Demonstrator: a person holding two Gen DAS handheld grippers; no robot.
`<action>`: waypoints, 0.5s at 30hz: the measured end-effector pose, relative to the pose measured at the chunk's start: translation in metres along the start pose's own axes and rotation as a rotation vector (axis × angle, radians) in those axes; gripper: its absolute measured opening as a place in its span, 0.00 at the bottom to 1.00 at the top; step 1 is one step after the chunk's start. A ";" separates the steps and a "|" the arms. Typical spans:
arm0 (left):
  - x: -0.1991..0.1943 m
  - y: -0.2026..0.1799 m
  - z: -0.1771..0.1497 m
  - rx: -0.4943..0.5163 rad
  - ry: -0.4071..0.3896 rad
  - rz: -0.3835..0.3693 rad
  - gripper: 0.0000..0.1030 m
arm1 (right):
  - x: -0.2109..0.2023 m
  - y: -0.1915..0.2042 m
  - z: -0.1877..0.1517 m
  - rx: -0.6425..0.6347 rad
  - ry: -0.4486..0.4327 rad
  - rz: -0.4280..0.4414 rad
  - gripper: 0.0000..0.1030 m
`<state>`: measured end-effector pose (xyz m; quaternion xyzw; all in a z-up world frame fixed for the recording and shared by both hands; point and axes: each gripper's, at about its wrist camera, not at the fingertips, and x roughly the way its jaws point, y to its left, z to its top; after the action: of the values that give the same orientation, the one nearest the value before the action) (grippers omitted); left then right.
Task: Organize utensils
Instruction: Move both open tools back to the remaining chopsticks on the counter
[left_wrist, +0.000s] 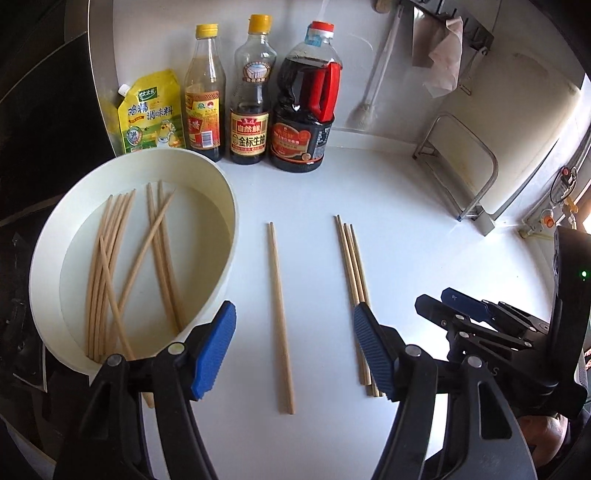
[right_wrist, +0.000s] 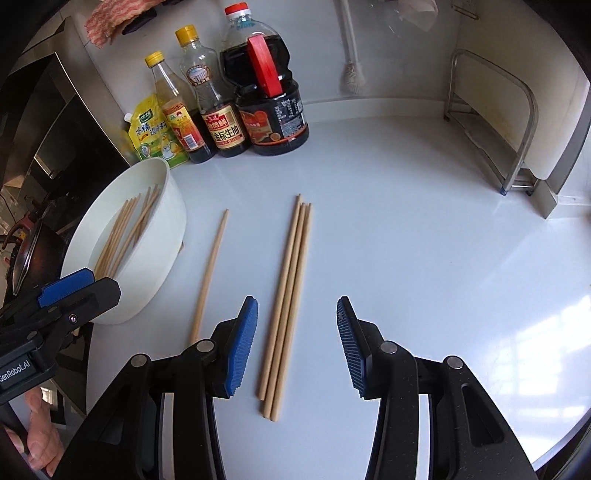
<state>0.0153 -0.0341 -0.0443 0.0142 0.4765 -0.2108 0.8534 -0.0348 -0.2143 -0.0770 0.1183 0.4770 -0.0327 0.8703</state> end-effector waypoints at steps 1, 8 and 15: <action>0.004 -0.002 -0.003 -0.005 0.010 0.000 0.63 | 0.003 -0.003 -0.003 0.000 0.007 -0.003 0.42; 0.036 -0.012 -0.021 -0.007 0.056 0.058 0.63 | 0.021 -0.018 -0.016 0.000 0.039 -0.002 0.42; 0.063 -0.013 -0.032 -0.006 0.059 0.109 0.63 | 0.037 -0.022 -0.015 -0.012 0.038 0.015 0.42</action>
<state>0.0131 -0.0603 -0.1110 0.0439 0.5006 -0.1623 0.8492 -0.0308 -0.2302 -0.1192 0.1173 0.4926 -0.0208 0.8621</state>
